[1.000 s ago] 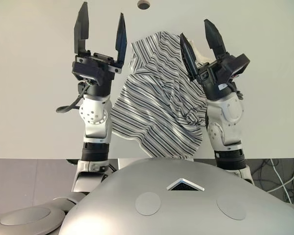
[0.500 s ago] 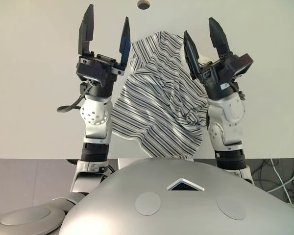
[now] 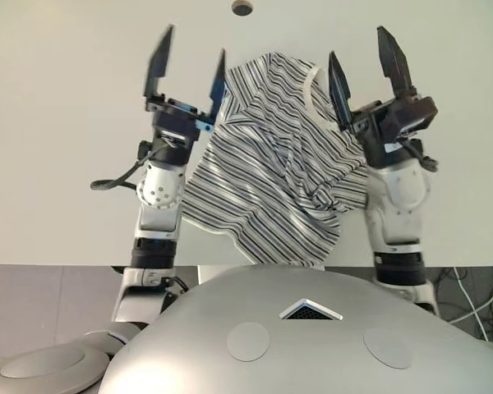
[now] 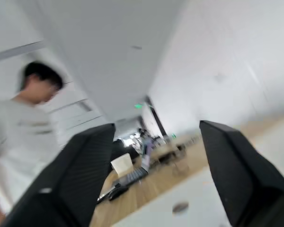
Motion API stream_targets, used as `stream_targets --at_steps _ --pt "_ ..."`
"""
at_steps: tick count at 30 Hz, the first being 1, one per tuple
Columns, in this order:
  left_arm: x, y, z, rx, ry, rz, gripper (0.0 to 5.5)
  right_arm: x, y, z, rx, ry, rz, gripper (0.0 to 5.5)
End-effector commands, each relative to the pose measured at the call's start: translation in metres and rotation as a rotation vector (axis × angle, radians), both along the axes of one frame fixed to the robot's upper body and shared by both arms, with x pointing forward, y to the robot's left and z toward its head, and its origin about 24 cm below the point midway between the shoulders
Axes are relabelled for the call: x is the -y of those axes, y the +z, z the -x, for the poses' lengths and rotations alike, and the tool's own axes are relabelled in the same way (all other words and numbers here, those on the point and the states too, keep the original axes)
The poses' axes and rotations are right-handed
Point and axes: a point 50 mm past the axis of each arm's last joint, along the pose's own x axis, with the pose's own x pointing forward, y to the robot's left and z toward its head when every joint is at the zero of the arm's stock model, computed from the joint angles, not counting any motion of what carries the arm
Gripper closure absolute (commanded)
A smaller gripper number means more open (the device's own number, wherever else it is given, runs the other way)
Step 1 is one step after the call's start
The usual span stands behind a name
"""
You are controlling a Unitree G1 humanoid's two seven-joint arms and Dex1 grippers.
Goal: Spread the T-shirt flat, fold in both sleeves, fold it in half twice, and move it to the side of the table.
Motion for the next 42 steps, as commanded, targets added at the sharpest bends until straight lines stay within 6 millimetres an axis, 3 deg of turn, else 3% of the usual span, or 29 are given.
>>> stream_targets --at_steps 1,3,9,15,20,24,30,33,37,39,42 --pt "0.000 -0.020 0.009 -0.071 -0.199 -0.346 2.18 0.030 -0.015 0.008 -0.145 0.110 0.326 2.40" --pt "-0.008 -0.036 0.012 -0.131 -0.292 -0.520 2.18 0.035 -0.034 0.016 -0.268 0.251 0.528 2.40" --pt "-0.025 -0.060 0.027 -0.235 -0.440 -0.778 2.18 0.053 -0.071 0.012 -0.488 0.409 0.778 2.40" --pt "-0.015 -0.063 0.034 -0.285 -0.516 -0.791 2.18 0.076 -0.087 -0.034 -0.512 0.333 0.977 2.40" --pt "-0.025 -0.081 0.035 -0.343 -0.525 -0.909 2.18 0.089 -0.085 -0.079 -0.574 0.250 1.084 2.40" --pt "-0.018 -0.076 0.024 -0.341 -0.481 -0.788 2.18 0.069 -0.077 -0.118 -0.559 0.167 1.180 2.40" --pt "0.009 -0.055 0.013 -0.302 -0.425 -0.541 2.18 0.025 -0.065 -0.148 -0.428 0.101 1.256 2.40" --pt "0.022 -0.038 0.020 -0.335 -0.472 -0.392 2.18 0.030 -0.055 -0.144 -0.384 0.161 1.133 2.40" --pt "0.022 -0.030 0.030 -0.399 -0.521 -0.340 2.18 0.068 -0.027 -0.121 -0.238 0.190 0.921 2.40" --pt "0.030 -0.006 0.045 -0.437 -0.630 -0.203 2.18 0.085 -0.010 -0.095 -0.127 0.180 0.855 2.40" --pt "0.030 0.020 0.047 -0.455 -0.691 -0.087 2.18 0.082 0.005 -0.049 -0.053 0.212 0.785 2.40"
